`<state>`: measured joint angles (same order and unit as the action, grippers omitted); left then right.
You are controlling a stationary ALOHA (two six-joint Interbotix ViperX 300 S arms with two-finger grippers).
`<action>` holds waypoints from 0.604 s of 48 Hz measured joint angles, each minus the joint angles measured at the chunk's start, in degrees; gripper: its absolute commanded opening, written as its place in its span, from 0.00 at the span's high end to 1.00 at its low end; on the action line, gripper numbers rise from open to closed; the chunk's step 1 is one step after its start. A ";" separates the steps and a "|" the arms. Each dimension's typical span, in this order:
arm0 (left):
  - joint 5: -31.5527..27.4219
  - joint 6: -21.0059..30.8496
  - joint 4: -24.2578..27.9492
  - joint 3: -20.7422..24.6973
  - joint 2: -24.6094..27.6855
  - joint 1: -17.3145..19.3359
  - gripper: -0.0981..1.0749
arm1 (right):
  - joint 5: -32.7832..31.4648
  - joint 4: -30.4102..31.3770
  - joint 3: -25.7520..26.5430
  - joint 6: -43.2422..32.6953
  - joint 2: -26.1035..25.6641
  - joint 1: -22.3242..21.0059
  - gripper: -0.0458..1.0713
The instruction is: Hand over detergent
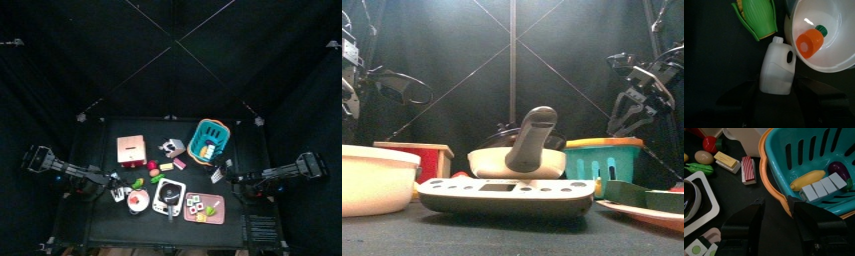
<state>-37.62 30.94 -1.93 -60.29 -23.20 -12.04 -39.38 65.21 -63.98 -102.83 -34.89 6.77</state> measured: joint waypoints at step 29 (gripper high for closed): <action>-14.41 0.00 12.83 5.62 -8.79 2.64 0.23 | 3.34 3.87 1.76 -0.26 0.70 0.09 0.25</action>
<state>-52.03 30.94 10.90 -54.67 -31.99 -9.40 -36.04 69.08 -62.23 -103.10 -34.19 6.86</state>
